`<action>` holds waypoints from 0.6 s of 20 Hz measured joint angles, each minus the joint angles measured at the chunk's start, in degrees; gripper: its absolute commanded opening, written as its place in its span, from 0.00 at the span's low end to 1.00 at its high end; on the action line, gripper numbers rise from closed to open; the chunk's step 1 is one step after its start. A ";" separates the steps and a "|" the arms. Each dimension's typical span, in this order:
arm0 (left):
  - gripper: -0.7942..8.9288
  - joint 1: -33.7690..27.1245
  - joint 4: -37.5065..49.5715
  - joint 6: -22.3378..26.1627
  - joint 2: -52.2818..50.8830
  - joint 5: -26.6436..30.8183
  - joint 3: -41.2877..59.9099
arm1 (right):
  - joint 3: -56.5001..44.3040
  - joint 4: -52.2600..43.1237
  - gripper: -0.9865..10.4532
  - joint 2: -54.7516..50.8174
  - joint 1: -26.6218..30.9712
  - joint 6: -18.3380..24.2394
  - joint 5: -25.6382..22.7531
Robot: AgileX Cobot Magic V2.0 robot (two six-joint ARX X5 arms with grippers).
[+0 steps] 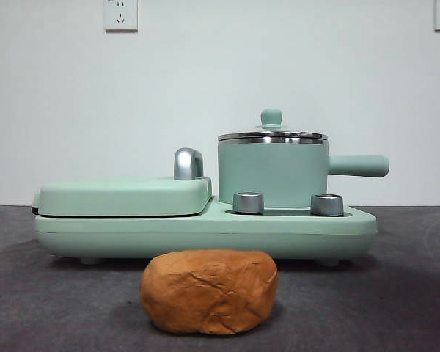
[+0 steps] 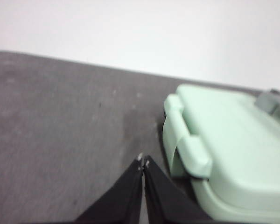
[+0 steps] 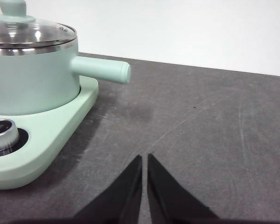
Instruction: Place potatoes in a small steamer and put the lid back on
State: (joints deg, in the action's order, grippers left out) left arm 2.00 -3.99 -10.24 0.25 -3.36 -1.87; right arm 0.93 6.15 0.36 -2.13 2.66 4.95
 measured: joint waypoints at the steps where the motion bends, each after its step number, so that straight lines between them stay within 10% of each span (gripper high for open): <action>1: 0.09 0.00 0.44 -0.66 0.00 0.00 0.00 | 0.00 0.00 0.10 0.00 0.00 -0.22 0.13; 12: 0.09 0.00 13.53 -20.68 0.02 -0.87 0.00 | 0.00 -10.40 0.10 0.00 0.00 -17.77 3.98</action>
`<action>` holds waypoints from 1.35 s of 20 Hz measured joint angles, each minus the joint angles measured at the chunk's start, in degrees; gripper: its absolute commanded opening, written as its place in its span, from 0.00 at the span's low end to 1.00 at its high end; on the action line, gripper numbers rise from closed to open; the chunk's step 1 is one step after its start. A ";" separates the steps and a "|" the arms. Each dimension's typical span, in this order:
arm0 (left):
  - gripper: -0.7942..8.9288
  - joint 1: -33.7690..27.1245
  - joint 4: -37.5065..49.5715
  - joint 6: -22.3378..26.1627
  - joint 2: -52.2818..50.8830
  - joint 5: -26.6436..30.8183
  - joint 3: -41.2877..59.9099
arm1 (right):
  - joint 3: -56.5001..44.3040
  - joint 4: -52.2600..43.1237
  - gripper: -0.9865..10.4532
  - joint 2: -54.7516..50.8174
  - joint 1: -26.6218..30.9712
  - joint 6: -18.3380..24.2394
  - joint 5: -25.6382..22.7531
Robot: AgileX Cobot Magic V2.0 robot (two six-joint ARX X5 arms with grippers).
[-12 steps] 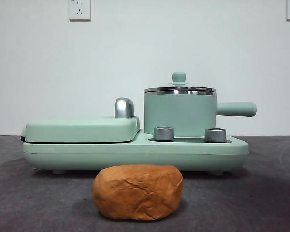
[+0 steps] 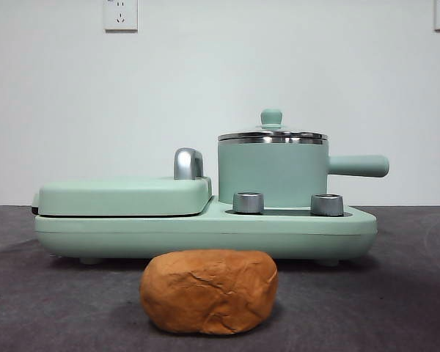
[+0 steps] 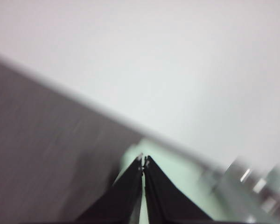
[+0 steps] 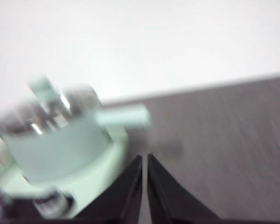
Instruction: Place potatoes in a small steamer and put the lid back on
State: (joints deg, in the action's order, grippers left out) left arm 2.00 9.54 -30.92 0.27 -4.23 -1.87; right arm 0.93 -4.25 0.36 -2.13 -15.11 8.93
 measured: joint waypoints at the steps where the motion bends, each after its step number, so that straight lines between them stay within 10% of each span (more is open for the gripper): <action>1: 0.09 0.00 2.89 -0.11 0.00 0.00 0.00 | 0.00 -2.43 0.10 0.00 0.00 -0.57 0.37; 5: 0.09 0.00 8.11 -1.31 -0.07 -0.02 -0.85 | 2.16 -7.15 0.10 0.00 0.00 -4.00 0.00; 13: 0.09 0.00 -16.96 3.21 6.95 -1.66 -17.49 | 20.04 15.78 0.10 7.30 0.00 -5.03 3.02; 27: 0.09 0.11 -42.93 28.33 32.24 -17.49 -43.74 | 39.19 36.22 0.10 30.08 -0.09 16.72 17.51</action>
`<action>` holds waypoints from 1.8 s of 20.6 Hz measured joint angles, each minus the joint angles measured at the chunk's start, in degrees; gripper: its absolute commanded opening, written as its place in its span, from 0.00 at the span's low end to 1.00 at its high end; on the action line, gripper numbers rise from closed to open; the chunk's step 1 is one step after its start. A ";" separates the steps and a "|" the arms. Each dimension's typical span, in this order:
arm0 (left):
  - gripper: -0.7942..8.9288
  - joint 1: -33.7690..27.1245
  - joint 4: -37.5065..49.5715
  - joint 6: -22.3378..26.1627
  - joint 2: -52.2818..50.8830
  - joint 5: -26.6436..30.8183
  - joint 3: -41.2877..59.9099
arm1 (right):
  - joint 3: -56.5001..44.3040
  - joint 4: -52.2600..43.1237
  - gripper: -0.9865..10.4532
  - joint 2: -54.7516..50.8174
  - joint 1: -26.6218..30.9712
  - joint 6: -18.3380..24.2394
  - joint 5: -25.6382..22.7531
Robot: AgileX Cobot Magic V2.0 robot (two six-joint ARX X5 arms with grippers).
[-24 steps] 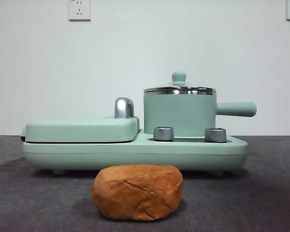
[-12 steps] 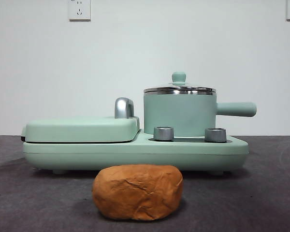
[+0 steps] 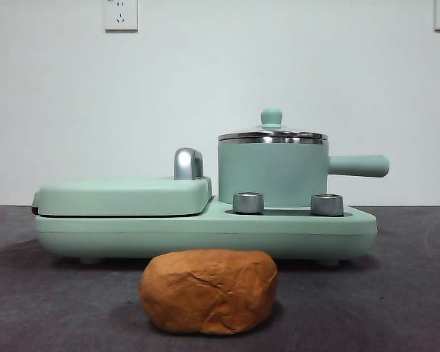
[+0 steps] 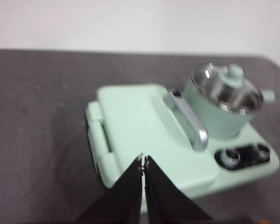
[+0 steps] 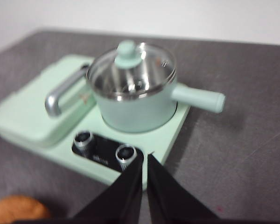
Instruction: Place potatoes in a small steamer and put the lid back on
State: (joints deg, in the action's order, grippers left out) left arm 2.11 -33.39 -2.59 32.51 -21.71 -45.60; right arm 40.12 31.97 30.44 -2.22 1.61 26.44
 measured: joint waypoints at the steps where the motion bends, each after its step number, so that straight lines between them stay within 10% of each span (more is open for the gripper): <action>1: 0.09 0.17 -0.33 0.96 1.29 -0.33 -0.63 | 0.50 0.31 0.10 1.16 -0.11 1.88 0.02; 18: 0.12 12.83 4.96 21.49 20.50 0.50 -7.41 | 2.34 0.57 0.20 10.69 -7.26 20.31 -5.60; 24: 0.37 15.30 9.09 22.67 21.57 0.76 -7.41 | 2.34 0.57 0.35 10.69 -8.28 21.81 -7.43; 37: 0.36 20.06 17.73 21.81 25.77 1.03 -7.48 | 2.38 -0.44 0.35 10.69 -8.28 19.54 -7.85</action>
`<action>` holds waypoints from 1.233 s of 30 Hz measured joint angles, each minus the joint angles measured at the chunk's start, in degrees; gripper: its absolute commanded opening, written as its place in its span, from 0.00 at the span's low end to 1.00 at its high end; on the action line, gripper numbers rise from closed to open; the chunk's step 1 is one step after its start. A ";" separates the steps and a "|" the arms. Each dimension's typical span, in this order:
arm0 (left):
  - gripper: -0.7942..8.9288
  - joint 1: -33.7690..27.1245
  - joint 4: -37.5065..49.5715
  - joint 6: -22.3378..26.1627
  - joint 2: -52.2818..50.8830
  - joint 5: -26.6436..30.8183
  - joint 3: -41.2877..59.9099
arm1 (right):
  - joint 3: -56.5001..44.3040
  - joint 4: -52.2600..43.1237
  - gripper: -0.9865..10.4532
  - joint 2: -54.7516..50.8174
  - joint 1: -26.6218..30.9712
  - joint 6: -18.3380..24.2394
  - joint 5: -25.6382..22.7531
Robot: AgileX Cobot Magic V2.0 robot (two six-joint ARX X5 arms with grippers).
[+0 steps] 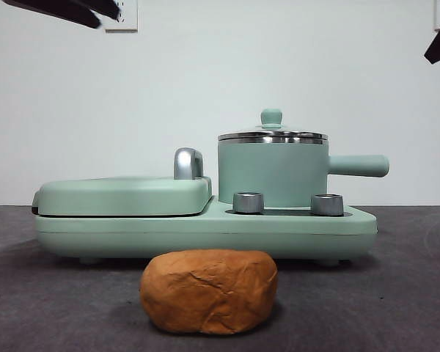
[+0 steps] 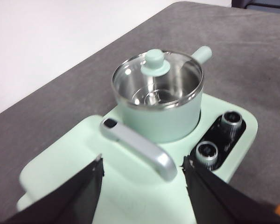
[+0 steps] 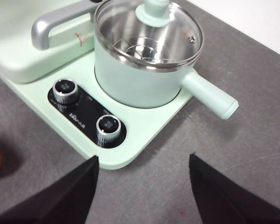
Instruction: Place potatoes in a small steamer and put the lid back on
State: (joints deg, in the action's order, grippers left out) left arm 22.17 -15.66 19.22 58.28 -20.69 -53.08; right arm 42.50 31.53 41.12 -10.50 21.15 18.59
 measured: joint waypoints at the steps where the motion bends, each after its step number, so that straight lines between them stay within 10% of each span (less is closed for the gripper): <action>1: 0.36 0.66 1.70 -0.81 1.20 0.66 0.00 | 0.00 -0.42 0.35 0.00 0.00 -0.52 0.00; 11: 0.37 6.21 17.31 -8.94 16.48 2.89 -4.04 | 0.00 -2.21 0.35 0.00 0.00 -5.79 0.00; 37: 0.37 12.74 18.47 -13.92 49.31 2.71 -35.06 | 0.00 -2.21 0.35 0.00 0.00 -6.60 0.00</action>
State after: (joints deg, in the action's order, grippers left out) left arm 34.92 2.81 5.30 107.59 -17.98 -88.14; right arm 42.50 29.32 41.12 -10.50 14.55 18.59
